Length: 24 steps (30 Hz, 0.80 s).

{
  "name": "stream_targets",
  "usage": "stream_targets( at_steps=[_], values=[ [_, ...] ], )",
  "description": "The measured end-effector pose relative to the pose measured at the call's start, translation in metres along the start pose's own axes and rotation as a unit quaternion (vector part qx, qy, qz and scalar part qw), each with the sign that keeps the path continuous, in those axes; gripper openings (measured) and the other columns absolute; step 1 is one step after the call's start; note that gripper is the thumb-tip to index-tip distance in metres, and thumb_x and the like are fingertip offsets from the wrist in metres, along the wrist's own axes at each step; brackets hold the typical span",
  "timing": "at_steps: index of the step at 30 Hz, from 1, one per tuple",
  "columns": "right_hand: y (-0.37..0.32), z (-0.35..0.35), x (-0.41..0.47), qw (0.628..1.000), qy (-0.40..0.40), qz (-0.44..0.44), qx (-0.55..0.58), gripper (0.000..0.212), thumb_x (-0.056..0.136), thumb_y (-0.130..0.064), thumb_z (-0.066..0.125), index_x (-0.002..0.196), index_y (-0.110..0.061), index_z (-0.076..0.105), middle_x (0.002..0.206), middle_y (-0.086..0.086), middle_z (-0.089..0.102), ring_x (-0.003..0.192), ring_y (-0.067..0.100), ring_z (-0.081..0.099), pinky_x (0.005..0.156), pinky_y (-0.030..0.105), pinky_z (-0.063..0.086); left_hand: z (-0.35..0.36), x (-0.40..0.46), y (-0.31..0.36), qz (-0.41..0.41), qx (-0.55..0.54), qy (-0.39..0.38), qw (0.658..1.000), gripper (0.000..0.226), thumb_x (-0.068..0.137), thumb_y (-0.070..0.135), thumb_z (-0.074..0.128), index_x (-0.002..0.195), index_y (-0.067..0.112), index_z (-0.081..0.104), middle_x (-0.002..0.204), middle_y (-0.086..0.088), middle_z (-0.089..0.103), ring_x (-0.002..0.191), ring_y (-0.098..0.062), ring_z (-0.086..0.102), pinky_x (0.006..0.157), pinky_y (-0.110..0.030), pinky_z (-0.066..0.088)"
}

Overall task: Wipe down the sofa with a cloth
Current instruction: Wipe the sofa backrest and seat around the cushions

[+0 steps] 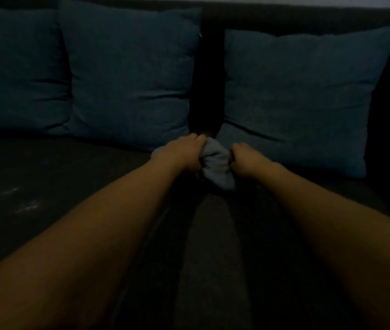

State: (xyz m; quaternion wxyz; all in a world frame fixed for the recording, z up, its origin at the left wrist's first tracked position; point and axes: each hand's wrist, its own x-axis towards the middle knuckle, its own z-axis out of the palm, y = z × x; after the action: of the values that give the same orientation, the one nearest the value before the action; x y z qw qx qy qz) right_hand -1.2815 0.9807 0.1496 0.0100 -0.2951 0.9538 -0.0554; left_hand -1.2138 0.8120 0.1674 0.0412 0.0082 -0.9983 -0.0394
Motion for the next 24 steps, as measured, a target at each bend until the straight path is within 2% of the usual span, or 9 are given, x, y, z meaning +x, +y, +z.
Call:
stream_targets(
  at_steps=[2, 4, 7, 9, 12, 18, 20, 22, 24],
  values=[
    [0.003, 0.048, 0.014, 0.998, -0.030, -0.007, -0.049, 0.057, 0.093, -0.029, 0.050, 0.143, -0.011, 0.029, 0.137, 0.016, 0.037, 0.120, 0.034, 0.040, 0.098, 0.037, 0.033, 0.043, 0.021, -0.022, -0.053, -0.065, -0.045, 0.995, 0.042, 0.084, 0.025, 0.060, 0.124, 0.009, 0.057, 0.124, -0.013, 0.059, 0.111, -0.027, 0.057, 0.095, -0.035, 0.046],
    [0.008, 0.076, 0.024, 0.997, 0.032, -0.024, -0.063, 0.062, 0.092, -0.034, 0.049, 0.147, -0.019, 0.024, 0.136, 0.014, 0.036, 0.117, 0.032, 0.038, 0.095, 0.038, 0.030, 0.075, 0.034, -0.039, -0.101, -0.174, -0.062, 0.978, 0.052, 0.077, 0.024, 0.063, 0.127, 0.013, 0.058, 0.126, -0.013, 0.060, 0.113, -0.028, 0.058, 0.098, -0.040, 0.047],
    [0.016, 0.086, 0.043, 0.991, 0.091, -0.066, -0.066, 0.055, 0.093, -0.034, 0.047, 0.142, -0.016, 0.031, 0.128, 0.014, 0.040, 0.111, 0.031, 0.040, 0.090, 0.037, 0.030, 0.089, 0.054, -0.052, -0.093, -0.253, -0.064, 0.961, 0.051, 0.057, 0.022, 0.062, 0.108, 0.024, 0.064, 0.104, -0.009, 0.065, 0.089, -0.024, 0.064, 0.080, -0.042, 0.058],
    [0.016, 0.087, 0.057, 0.990, 0.102, -0.064, -0.070, 0.054, 0.092, -0.036, 0.048, 0.140, -0.016, 0.032, 0.126, 0.013, 0.039, 0.110, 0.031, 0.040, 0.091, 0.038, 0.030, 0.090, 0.067, -0.056, -0.110, -0.222, -0.050, 0.967, 0.056, 0.053, 0.039, 0.059, 0.109, 0.029, 0.061, 0.109, -0.004, 0.063, 0.094, -0.020, 0.062, 0.086, -0.038, 0.053],
    [0.014, 0.089, 0.071, 0.994, 0.067, -0.041, -0.072, 0.060, 0.089, -0.040, 0.051, 0.140, -0.018, 0.028, 0.126, 0.012, 0.035, 0.113, 0.031, 0.036, 0.096, 0.041, 0.031, 0.099, 0.077, -0.058, -0.089, -0.148, -0.055, 0.983, 0.058, 0.069, 0.051, 0.051, 0.122, 0.030, 0.057, 0.124, 0.001, 0.059, 0.110, -0.019, 0.055, 0.098, -0.033, 0.040],
    [0.000, 0.073, 0.060, 0.993, 0.021, -0.032, -0.115, 0.069, 0.084, -0.040, 0.062, 0.140, -0.017, 0.029, 0.132, 0.013, 0.036, 0.120, 0.031, 0.037, 0.099, 0.039, 0.032, 0.082, 0.044, -0.043, -0.073, -0.145, -0.026, 0.986, 0.042, 0.098, 0.040, 0.039, 0.126, 0.012, 0.054, 0.123, -0.004, 0.055, 0.114, -0.019, 0.052, 0.098, -0.029, 0.037],
    [-0.005, 0.065, 0.045, 0.988, 0.011, -0.050, -0.145, 0.067, 0.082, -0.040, 0.065, 0.136, -0.016, 0.034, 0.132, 0.012, 0.040, 0.119, 0.029, 0.041, 0.096, 0.038, 0.036, 0.077, 0.020, -0.032, -0.140, -0.191, -0.039, 0.971, 0.033, 0.091, 0.027, 0.052, 0.118, 0.010, 0.060, 0.118, -0.011, 0.062, 0.106, -0.026, 0.059, 0.093, -0.036, 0.046],
    [-0.007, 0.060, 0.021, 0.985, -0.001, -0.064, -0.158, 0.063, 0.083, -0.041, 0.064, 0.134, -0.017, 0.038, 0.130, 0.011, 0.042, 0.117, 0.028, 0.043, 0.092, 0.038, 0.039, 0.078, 0.000, -0.021, -0.074, -0.136, -0.037, 0.987, 0.034, 0.082, 0.018, 0.058, 0.115, 0.011, 0.062, 0.113, -0.013, 0.065, 0.104, -0.029, 0.061, 0.093, -0.040, 0.049],
    [-0.011, 0.054, -0.007, 0.985, -0.013, -0.075, -0.154, 0.059, 0.084, -0.041, 0.062, 0.134, -0.019, 0.040, 0.128, 0.009, 0.044, 0.116, 0.027, 0.045, 0.090, 0.037, 0.041, 0.077, -0.024, -0.012, -0.042, -0.137, -0.061, 0.988, 0.038, 0.084, 0.016, 0.054, 0.121, 0.009, 0.058, 0.122, -0.013, 0.060, 0.111, -0.027, 0.054, 0.103, -0.036, 0.038]
  ],
)
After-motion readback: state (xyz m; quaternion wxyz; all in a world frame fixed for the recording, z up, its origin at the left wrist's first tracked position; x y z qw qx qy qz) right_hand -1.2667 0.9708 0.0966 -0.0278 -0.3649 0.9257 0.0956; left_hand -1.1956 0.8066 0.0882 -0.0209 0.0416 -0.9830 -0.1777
